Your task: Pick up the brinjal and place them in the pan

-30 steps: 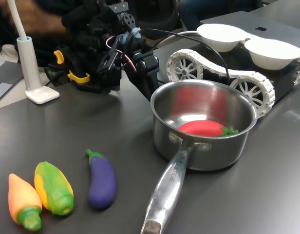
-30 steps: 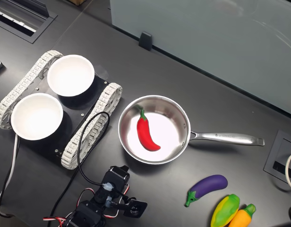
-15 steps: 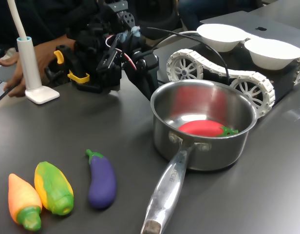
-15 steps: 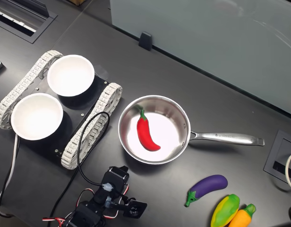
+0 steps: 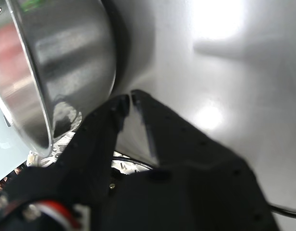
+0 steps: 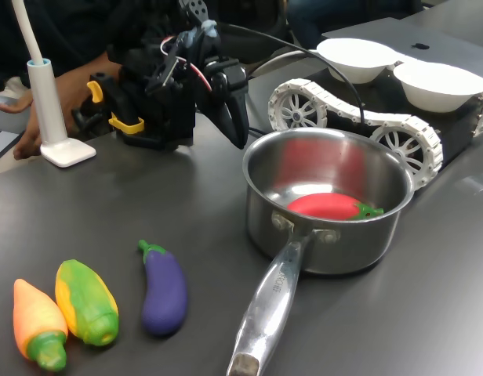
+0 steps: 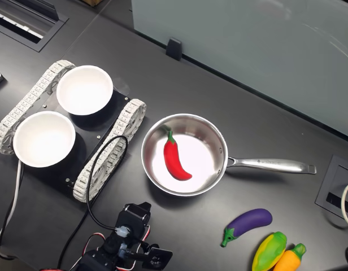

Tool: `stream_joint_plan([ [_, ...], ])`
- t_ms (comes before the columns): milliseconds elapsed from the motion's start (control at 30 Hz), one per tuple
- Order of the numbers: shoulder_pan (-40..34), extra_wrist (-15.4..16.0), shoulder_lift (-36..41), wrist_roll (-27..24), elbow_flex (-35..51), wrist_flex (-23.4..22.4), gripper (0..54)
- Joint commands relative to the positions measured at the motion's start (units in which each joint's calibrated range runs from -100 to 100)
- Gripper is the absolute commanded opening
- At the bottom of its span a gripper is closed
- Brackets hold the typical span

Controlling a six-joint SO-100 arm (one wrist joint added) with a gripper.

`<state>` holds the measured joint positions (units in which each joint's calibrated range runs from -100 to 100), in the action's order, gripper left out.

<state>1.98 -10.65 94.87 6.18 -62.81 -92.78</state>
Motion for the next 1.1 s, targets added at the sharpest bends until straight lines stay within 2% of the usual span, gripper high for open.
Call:
stream_joint_plan([
  [0, 0.89, 0.57, -0.52, 0.88, 6.79, -1.17, 0.1],
  [267, 3.52, 0.82, -8.28, 2.15, 18.33, -1.51, 0.1],
  [367, 4.67, 2.08, -10.72, 2.54, 23.87, -3.3, 0.1],
  [467, 7.42, 4.69, -13.59, 3.17, 29.05, -5.18, 0.1],
  [667, 13.04, 7.71, -17.3, 4.4, 35.77, -6.2, 0.1],
  [900, 21.64, 10.23, -22.95, 5.76, 45.68, -6.88, 0.2],
  [1067, 25.2, 10.32, -26.33, 6.45, 50.77, -6.88, 0.2],
])
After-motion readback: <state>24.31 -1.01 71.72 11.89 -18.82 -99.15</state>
